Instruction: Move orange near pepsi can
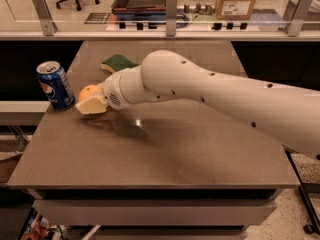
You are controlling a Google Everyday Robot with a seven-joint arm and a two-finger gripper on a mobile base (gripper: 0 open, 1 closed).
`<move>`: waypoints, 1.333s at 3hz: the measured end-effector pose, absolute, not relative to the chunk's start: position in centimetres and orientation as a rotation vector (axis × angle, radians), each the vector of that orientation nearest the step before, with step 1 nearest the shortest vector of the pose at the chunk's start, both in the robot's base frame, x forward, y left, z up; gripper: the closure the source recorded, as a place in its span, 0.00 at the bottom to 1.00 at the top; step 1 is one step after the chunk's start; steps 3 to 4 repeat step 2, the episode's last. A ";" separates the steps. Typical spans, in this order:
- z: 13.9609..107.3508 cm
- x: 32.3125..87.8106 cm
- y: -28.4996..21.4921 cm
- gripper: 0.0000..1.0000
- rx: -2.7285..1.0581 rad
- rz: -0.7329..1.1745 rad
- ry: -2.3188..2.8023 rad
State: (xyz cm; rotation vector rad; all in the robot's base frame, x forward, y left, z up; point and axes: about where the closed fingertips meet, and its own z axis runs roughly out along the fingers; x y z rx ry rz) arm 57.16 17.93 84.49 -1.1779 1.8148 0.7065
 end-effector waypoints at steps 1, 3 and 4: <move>84.5 57.1 18.1 0.00 -1.181 0.707 1.813; 84.5 57.1 18.1 0.00 -1.181 0.707 1.813; 84.5 57.1 18.1 0.00 -1.181 0.707 1.813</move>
Offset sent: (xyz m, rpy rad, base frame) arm -0.0009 0.0013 0.0002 -0.0003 -0.0005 0.0026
